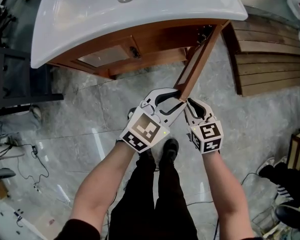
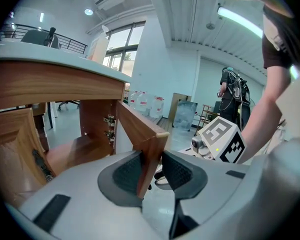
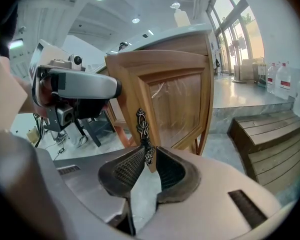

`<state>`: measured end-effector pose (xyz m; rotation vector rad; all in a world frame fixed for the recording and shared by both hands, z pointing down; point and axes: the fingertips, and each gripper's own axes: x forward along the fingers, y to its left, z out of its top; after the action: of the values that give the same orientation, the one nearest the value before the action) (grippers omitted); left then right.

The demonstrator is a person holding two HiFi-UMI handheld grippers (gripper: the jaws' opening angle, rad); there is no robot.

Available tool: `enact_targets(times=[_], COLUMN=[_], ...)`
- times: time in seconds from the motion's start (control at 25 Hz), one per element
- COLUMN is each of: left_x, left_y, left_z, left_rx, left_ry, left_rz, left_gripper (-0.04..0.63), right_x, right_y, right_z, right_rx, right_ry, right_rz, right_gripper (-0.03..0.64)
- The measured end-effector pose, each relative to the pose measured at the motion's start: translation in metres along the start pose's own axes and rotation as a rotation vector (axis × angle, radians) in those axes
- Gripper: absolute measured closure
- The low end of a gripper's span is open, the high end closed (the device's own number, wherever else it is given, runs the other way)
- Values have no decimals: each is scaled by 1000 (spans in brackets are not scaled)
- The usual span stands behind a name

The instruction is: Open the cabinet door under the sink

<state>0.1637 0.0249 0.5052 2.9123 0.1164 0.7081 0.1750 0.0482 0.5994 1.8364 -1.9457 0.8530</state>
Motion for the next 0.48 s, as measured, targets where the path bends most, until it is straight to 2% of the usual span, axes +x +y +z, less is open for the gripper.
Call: enact_targets(times=[0.48], left_x=[39], left_y=[-45], left_z=[5], left_rx=[18], left_ry=[19], left_rz=[-98], left_gripper=[459], right_x=[-45], right_y=[-23], right_z=[-56], right_rx=[65], right_ry=[54], right_rz=[-52], right_gripper=[532])
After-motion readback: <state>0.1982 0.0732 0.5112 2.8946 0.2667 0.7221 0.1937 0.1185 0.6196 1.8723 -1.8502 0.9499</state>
